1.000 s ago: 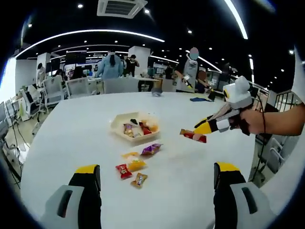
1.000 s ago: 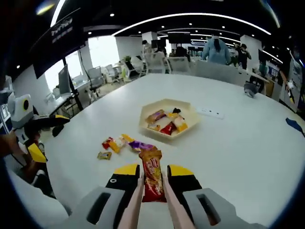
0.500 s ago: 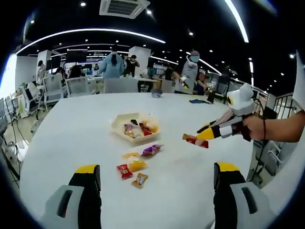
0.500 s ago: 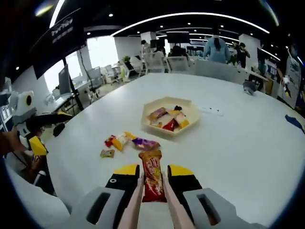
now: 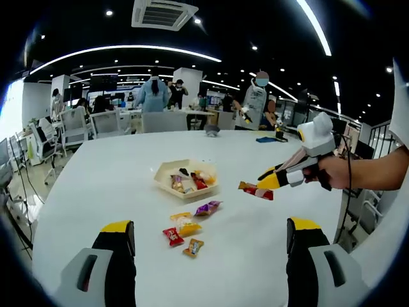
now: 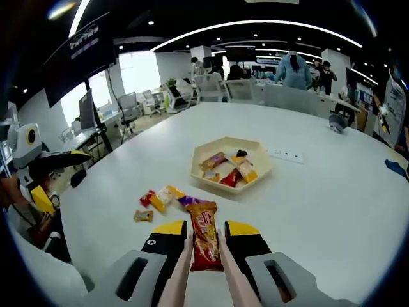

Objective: Place the target food into the container with the food tongs after gripping and lifting it, then release it inside without dropping or visibly crushing the food.

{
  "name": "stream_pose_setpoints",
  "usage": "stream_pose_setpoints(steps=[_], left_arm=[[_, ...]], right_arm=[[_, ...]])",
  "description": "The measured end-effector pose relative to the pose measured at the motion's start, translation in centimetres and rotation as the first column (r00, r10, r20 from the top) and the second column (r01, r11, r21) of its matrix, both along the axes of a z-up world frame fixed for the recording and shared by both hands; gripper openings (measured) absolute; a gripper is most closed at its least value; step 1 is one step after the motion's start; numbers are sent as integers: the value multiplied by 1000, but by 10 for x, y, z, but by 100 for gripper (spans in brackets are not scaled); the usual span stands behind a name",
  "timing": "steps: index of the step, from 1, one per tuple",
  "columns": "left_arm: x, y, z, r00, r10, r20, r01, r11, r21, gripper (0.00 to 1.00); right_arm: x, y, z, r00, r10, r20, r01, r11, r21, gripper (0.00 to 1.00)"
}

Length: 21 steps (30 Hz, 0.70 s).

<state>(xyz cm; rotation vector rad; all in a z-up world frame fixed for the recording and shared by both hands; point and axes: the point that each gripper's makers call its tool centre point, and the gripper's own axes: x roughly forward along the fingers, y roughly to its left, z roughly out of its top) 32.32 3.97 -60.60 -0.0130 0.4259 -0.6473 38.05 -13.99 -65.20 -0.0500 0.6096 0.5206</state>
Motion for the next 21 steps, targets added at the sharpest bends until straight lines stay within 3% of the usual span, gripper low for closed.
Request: stream_pose_setpoints(steps=[4, 6, 8, 9, 11, 12, 13, 14, 21], left_arm=[[-3, -7, 8, 999, -36, -7, 36, 999, -36, 99], [-6, -12, 14, 997, -76, 24, 76, 996, -39, 99], [-8, -14, 14, 997, -80, 9, 80, 996, -43, 99], [-1, -12, 13, 1000, -17, 5, 18, 998, -52, 99], [7, 2, 3, 997, 75, -3, -75, 996, 52, 92], [10, 4, 6, 996, 65, 56, -69, 994, 88, 84], [11, 2, 9, 995, 59, 83, -65, 995, 73, 77], [10, 2, 8, 996, 59, 62, -63, 996, 63, 73], [16, 2, 20, 991, 82, 107, -85, 996, 25, 83]], right_arm=[[3, 3, 3, 1000, 7, 14, -7, 1000, 3, 22], [5, 4, 4, 1000, 14, 20, -14, 1000, 4, 22], [6, 5, 5, 1000, 18, 24, -18, 1000, 2, 22], [7, 5, 5, 999, 21, 25, -21, 1000, 0, 22], [9, 6, 6, 999, 24, 27, -24, 1000, -1, 22], [10, 6, 7, 999, 26, 30, -26, 1000, 0, 22], [11, 6, 8, 999, 25, 33, -26, 1000, 1, 22], [12, 6, 9, 999, 26, 34, -26, 1000, 4, 22], [21, 8, 12, 998, 40, 44, -40, 999, -5, 23]])
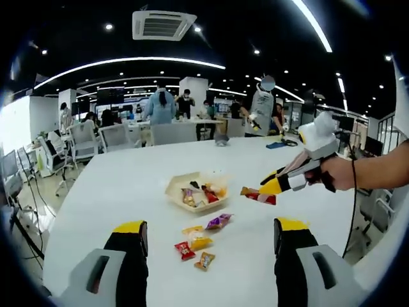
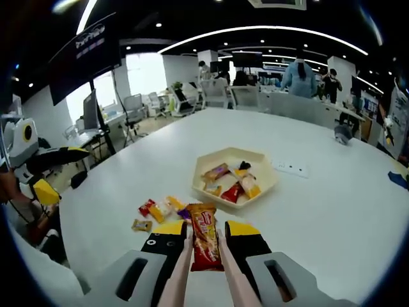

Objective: Place the target food into the container with the food tongs after gripping and lifting it, then release it inside without dropping or visibly crushing the food.

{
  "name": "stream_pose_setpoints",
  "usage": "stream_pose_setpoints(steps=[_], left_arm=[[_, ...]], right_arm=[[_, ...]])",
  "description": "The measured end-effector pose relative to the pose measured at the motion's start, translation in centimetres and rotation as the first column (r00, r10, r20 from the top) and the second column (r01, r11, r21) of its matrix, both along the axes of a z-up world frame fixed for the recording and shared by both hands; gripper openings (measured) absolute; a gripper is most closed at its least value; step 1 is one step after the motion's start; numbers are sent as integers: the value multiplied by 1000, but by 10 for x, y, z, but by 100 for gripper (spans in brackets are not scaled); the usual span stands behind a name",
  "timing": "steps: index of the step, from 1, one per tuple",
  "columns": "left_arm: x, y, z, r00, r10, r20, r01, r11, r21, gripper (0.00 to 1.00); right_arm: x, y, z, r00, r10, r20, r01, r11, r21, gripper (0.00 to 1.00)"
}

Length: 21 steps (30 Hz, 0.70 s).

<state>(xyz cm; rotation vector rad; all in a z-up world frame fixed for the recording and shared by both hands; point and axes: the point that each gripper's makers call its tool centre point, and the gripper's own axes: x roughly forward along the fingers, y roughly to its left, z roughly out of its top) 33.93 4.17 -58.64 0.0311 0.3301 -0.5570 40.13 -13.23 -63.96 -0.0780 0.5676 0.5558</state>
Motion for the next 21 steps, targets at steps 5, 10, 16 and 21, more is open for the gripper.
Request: stream_pose_setpoints(steps=[5, 10, 16, 21], left_arm=[[5, -2, -1, 999, 5, 49, -6, 999, 38, 91], [6, -10, 22, 985, 0, 174, 16, 996, -92, 99], [-1, -24, 29, 984, -56, 169, 79, 988, -134, 99], [-2, -24, 21, 990, -58, 129, 74, 990, -118, 99]], right_arm=[[9, 2, 6, 1000, 19, 19, -19, 1000, -8, 23], [21, 8, 18, 998, 38, 58, -38, 999, 3, 23], [31, 12, 22, 996, 57, 67, -56, 998, -8, 23], [37, 12, 16, 997, 63, 53, -63, 998, -17, 23]])
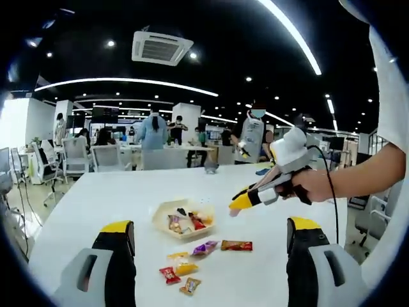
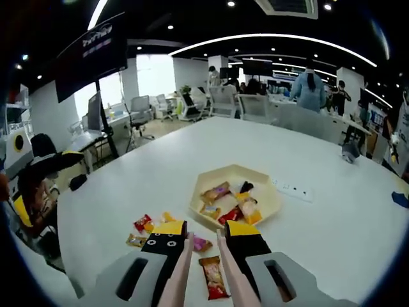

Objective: Place the target food into the container with the food tongs after gripping and lifting it, then release it inside without dropping or visibly crushing the food.

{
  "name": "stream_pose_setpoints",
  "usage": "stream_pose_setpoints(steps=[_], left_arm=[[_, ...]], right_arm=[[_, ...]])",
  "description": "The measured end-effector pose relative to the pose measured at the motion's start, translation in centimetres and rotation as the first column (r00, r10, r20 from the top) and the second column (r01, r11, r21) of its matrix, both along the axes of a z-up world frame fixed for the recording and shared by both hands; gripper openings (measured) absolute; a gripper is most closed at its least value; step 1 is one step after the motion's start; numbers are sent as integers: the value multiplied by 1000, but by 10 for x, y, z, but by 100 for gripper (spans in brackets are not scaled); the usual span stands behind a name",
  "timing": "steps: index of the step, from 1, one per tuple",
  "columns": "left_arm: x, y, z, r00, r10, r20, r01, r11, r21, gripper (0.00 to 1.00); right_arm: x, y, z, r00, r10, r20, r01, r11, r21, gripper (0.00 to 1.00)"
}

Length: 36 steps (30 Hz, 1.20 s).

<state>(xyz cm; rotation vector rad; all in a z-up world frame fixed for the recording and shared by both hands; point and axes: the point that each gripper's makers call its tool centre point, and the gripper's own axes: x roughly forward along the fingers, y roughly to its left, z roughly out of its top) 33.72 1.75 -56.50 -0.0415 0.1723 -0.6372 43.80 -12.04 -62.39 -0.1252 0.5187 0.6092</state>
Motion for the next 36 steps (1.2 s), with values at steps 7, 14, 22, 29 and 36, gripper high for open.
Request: stream_pose_setpoints(steps=[7, 14, 22, 29, 36], left_arm=[[-4, 1, 0, 1000, -9, 5, 9, 1000, 5, 99], [-10, 6, -10, 997, -3, -81, 2, 1000, -7, 99], [-13, 5, -14, 983, -16, -182, 1, 997, -80, 99], [-13, 3, -26, 983, -14, -181, 15, 1000, 3, 99], [-15, 8, -41, 975, 13, -223, 3, 998, 68, 99]], right_arm=[[-4, -7, -38, 998, 32, -60, -33, 999, -16, 26], [-15, -13, -77, 990, 77, -114, -83, 995, -48, 27], [-27, -21, -104, 984, 79, -163, -94, 992, -83, 27], [-31, -23, -112, 981, 74, -180, -94, 990, -103, 27], [-32, -22, -111, 987, 95, -132, -116, 980, -160, 26]])
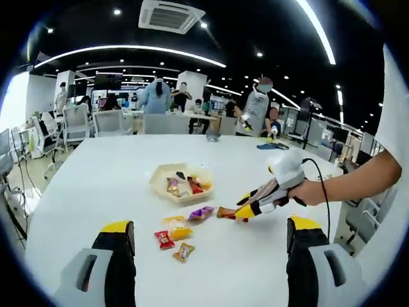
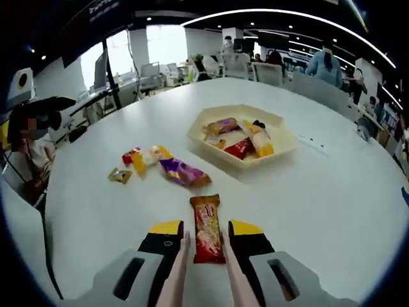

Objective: Place the target food into the container with the food tongs after gripping and lifting it, then release it inside without dropping or visibly crushing the food.

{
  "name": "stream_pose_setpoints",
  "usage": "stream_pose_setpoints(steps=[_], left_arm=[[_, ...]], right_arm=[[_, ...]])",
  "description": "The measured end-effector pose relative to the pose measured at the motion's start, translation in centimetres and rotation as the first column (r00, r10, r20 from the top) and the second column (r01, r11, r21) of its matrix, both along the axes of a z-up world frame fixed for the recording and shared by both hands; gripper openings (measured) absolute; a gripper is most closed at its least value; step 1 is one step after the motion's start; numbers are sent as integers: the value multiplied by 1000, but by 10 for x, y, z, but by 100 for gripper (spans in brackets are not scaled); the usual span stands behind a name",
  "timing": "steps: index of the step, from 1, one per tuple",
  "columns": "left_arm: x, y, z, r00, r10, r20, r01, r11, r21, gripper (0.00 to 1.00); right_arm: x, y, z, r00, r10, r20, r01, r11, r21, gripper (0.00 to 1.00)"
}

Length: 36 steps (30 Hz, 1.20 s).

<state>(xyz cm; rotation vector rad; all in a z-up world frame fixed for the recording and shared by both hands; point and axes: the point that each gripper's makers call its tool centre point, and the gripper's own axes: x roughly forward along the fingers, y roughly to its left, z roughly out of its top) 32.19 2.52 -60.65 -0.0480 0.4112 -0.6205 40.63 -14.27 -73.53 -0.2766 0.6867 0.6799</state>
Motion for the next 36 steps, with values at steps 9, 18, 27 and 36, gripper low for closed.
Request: stream_pose_setpoints(steps=[9, 18, 27, 36], left_arm=[[-1, 1, 1, 1000, 7, -2, -7, 1000, 5, 99], [-5, 3, 2, 1000, 4, 1, -4, 1000, 18, 99], [-5, 3, 3, 1000, 1, 1, -1, 1000, 14, 99], [-6, 0, 1, 1000, -18, -3, 18, 1000, 14, 99]], right_arm=[[2, 0, 0, 998, -59, -13, 59, 998, -7, 20], [3, -6, 8, 995, -93, -28, 93, 995, 20, 20], [0, -14, 43, 992, -129, 15, 128, 990, 61, 21], [-1, -12, 85, 984, -166, 57, 159, 981, 113, 21]])
